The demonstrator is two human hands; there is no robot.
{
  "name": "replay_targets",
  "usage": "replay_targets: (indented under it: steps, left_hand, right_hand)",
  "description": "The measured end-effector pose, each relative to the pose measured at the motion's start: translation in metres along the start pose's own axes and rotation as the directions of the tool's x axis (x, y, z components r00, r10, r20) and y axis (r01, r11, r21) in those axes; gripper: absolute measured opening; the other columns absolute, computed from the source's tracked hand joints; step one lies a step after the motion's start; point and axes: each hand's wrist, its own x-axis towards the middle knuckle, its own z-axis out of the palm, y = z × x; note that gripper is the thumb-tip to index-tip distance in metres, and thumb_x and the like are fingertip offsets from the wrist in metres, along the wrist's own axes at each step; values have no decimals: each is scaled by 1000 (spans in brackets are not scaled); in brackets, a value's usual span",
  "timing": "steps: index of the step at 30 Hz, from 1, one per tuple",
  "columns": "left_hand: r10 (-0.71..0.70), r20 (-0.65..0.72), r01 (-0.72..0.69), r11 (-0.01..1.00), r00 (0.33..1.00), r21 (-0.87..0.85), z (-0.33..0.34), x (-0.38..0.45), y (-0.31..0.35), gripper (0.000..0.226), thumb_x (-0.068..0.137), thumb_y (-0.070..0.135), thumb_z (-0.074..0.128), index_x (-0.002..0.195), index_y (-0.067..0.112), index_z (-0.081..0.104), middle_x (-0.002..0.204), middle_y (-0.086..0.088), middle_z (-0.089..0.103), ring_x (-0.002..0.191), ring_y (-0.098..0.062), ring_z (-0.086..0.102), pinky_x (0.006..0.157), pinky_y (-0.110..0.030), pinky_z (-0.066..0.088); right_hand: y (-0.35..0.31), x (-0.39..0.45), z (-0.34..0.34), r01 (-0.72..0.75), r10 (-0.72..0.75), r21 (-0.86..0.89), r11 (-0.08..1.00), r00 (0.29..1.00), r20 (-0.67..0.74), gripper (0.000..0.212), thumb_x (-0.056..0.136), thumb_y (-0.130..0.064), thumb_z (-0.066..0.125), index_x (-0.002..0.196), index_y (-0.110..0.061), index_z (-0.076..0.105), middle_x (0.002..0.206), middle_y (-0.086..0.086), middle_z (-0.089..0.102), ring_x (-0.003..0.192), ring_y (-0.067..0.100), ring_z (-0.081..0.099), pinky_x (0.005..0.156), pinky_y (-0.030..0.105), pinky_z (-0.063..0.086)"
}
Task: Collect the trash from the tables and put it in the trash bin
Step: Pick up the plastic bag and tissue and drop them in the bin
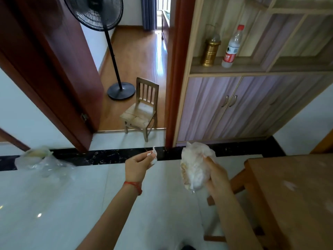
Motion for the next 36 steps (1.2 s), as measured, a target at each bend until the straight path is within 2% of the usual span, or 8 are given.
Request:
replay_targets:
  steps: [9, 17, 20, 23, 26, 30, 33, 36]
  left_hand:
    - [-56, 25, 57, 998, 998, -27, 38, 77, 6, 9, 75, 6, 71, 84, 6, 72, 75, 2, 73, 79, -14, 67, 70, -20, 55]
    - [-67, 26, 67, 998, 997, 14, 101, 172, 33, 18, 75, 9, 72, 92, 4, 71, 93, -9, 71, 90, -21, 66, 85, -33, 52]
    - [-68, 55, 66, 997, 996, 30, 118, 196, 43, 18, 75, 10, 72, 92, 4, 71, 89, -5, 72, 88, -18, 67, 82, -29, 53]
    - [-77, 111, 70, 995, 991, 67, 137, 223, 48, 7, 75, 11, 72, 83, 11, 73, 76, 5, 74, 80, -11, 69, 72, -20, 54]
    - [-80, 159, 65, 993, 984, 98, 157, 251, 53, 8, 75, 9, 71, 74, 17, 72, 72, 3, 73, 75, -15, 68, 68, -18, 54]
    - [-119, 241, 72, 978, 963, 197, 190, 291, 58, 16, 77, 8, 69, 92, 4, 71, 83, -8, 70, 79, -22, 65, 78, -29, 56]
    - [-128, 352, 23, 958, 927, 287, 218, 318, 65, 9, 78, 10, 70, 87, 13, 70, 79, 0, 68, 75, -18, 64, 76, -32, 55]
    - [-162, 452, 10, 947, 877, 320, 246, 338, 70, 14, 77, 5, 70, 91, 6, 70, 71, 10, 67, 69, -9, 63, 72, -27, 55]
  right_hand:
    - [-43, 72, 26, -2, 1, 104, 995, 1000, 9, 46, 84, -32, 64, 116, 1, 56, 112, 17, 61, 103, 33, 59, 97, 50, 44]
    - [-119, 145, 54, 160, -166, 75, 984, 981, 98, 18, 86, -21, 61, 93, -5, 61, 87, 11, 65, 81, 27, 61, 71, 39, 51]
    - [-138, 166, 56, 94, -113, 132, 987, 983, 144, 26, 85, -24, 61, 104, -5, 63, 108, 18, 65, 97, 31, 64, 85, 46, 50]
    - [-153, 186, 61, 76, -99, 153, 985, 984, 148, 22, 87, -24, 58, 100, -7, 63, 107, 16, 65, 96, 28, 64, 82, 42, 50]
    - [-168, 203, 68, 56, -82, 185, 981, 987, 138, 45, 70, -33, 75, 103, -6, 62, 103, 17, 65, 94, 28, 64, 83, 41, 50]
    - [-180, 229, 73, 67, -67, 205, 976, 998, -4, 25, 87, -34, 59, 94, -10, 62, 97, 15, 65, 89, 27, 63, 83, 43, 50]
    - [-190, 242, 76, 97, -92, 238, 967, 995, -32, 31, 77, -41, 69, 89, -14, 61, 93, 9, 64, 82, 21, 63, 75, 36, 50]
    - [-194, 246, 76, 227, -185, 236, 945, 964, -188, 13, 91, -27, 53, 85, -19, 61, 89, 2, 66, 81, 16, 62, 73, 31, 49]
